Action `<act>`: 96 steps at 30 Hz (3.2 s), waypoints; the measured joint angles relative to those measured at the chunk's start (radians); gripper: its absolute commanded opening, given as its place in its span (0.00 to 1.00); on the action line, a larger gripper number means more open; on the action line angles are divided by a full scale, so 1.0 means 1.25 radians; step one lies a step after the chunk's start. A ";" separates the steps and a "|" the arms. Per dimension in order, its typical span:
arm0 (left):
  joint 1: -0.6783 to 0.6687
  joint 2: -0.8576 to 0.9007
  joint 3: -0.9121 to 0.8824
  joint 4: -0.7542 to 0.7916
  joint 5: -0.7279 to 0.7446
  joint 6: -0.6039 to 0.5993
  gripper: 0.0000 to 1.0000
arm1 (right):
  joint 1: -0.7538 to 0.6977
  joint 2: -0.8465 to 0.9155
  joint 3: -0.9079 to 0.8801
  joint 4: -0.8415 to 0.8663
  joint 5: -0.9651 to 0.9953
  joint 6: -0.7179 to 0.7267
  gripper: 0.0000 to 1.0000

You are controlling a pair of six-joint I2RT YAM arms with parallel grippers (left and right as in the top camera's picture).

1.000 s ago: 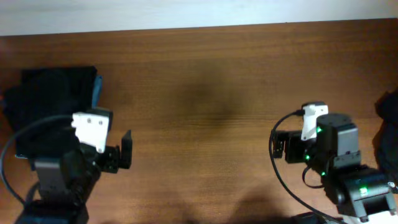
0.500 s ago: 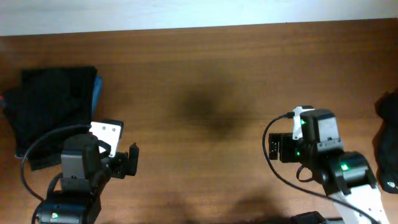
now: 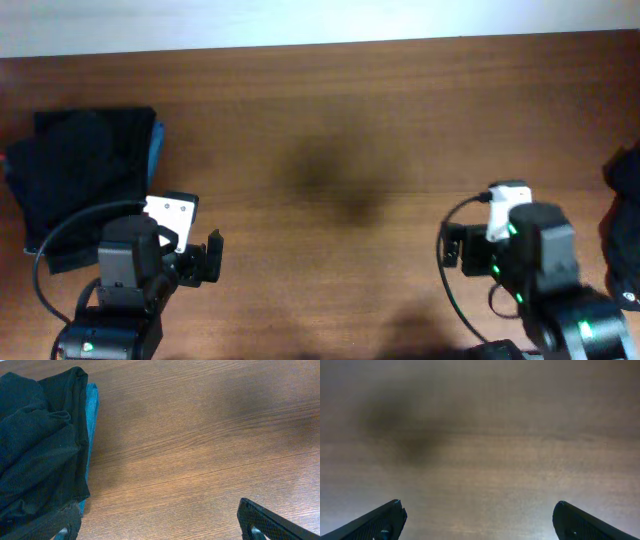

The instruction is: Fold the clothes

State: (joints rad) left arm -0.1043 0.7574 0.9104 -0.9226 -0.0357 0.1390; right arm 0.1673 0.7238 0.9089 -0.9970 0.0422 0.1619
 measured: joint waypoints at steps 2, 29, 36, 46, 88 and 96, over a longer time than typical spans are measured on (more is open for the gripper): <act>0.000 0.000 0.000 0.000 0.000 0.000 0.99 | 0.000 -0.062 -0.001 -0.004 0.006 -0.004 0.99; 0.000 0.000 0.000 -0.001 -0.005 0.000 0.99 | -0.034 -0.570 -0.659 0.793 0.074 -0.021 0.99; 0.000 0.000 -0.001 0.000 -0.005 0.000 0.99 | -0.086 -0.568 -0.718 0.747 0.066 -0.021 0.99; 0.000 0.000 -0.001 0.000 -0.005 0.000 0.99 | -0.086 -0.569 -0.718 0.746 0.049 -0.022 0.99; 0.000 -0.422 -0.527 0.504 0.036 -0.070 0.99 | -0.086 -0.569 -0.718 0.745 0.037 -0.022 0.99; 0.000 -0.547 -0.695 0.802 0.044 -0.077 0.99 | -0.086 -0.569 -0.718 0.745 0.037 -0.021 0.99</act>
State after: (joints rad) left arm -0.1043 0.0731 0.0418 0.0803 0.0189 0.0433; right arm 0.0593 0.0128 0.0109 -0.0658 0.0887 0.1352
